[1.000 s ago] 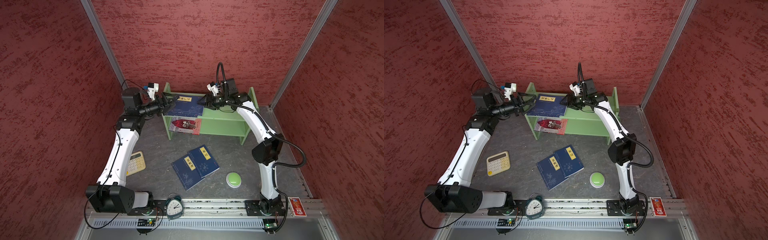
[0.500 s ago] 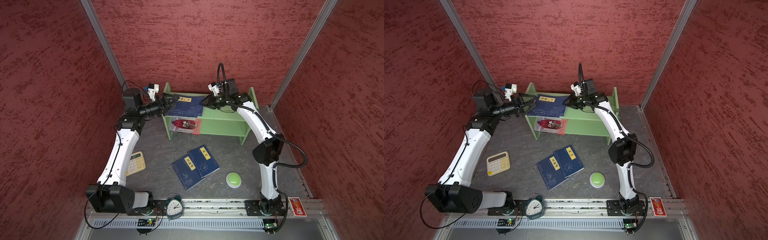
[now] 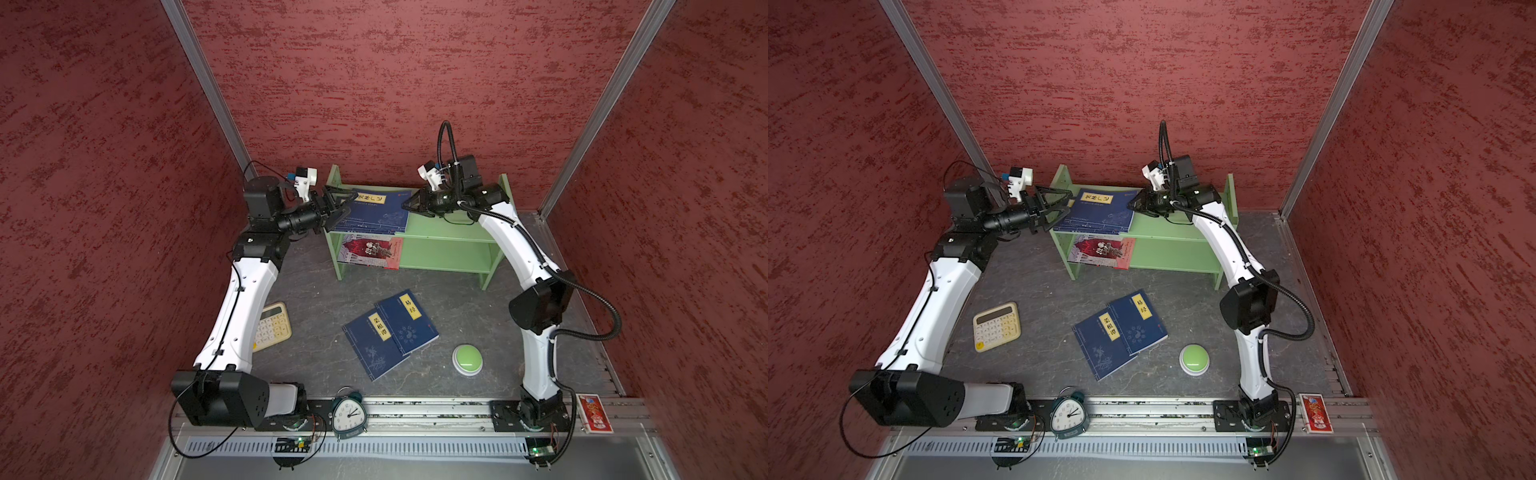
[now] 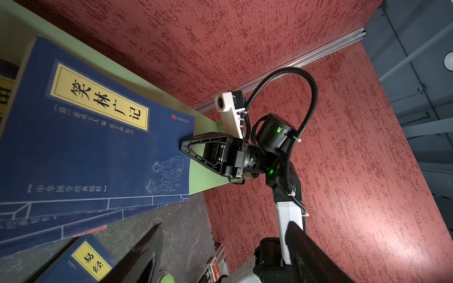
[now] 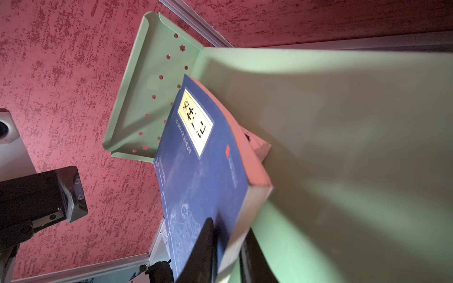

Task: Stacking books/files
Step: Move the book to the bookshelf.

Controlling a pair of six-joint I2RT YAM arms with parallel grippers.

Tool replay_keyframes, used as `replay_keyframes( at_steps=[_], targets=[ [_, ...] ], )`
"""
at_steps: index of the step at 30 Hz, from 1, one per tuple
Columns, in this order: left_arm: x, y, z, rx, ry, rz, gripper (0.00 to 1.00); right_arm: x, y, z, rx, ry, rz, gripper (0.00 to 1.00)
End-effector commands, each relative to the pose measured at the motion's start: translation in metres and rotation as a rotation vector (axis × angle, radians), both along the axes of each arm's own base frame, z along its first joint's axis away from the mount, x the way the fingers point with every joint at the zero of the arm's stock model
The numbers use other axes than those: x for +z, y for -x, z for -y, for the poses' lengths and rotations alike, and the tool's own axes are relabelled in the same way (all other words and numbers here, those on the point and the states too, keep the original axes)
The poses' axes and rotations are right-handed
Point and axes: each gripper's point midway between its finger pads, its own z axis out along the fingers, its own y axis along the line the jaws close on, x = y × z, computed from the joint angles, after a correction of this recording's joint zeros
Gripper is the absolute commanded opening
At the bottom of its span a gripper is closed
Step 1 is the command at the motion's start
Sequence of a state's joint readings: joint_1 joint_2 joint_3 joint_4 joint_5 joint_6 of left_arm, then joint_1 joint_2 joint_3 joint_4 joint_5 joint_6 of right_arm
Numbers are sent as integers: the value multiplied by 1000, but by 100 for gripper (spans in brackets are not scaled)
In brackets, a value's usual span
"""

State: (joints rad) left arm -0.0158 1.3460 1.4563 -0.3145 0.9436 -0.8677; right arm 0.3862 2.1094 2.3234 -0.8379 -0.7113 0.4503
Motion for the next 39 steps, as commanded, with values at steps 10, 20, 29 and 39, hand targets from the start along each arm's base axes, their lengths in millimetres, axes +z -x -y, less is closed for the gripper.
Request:
replay_keyframes(
  at_steps=[10,20,29,39],
  targets=[
    [15,7,-2,8,13,39,79,20,22,-6,142,-58,62,19],
    [15,7,-3,12,10,40,79,13,21,-5,153,-27,72,18],
    [15,8,-4,20,8,40,79,23,20,8,159,-28,89,18],
    [13,6,-5,25,7,35,79,21,17,19,173,-46,62,18]
  ],
)
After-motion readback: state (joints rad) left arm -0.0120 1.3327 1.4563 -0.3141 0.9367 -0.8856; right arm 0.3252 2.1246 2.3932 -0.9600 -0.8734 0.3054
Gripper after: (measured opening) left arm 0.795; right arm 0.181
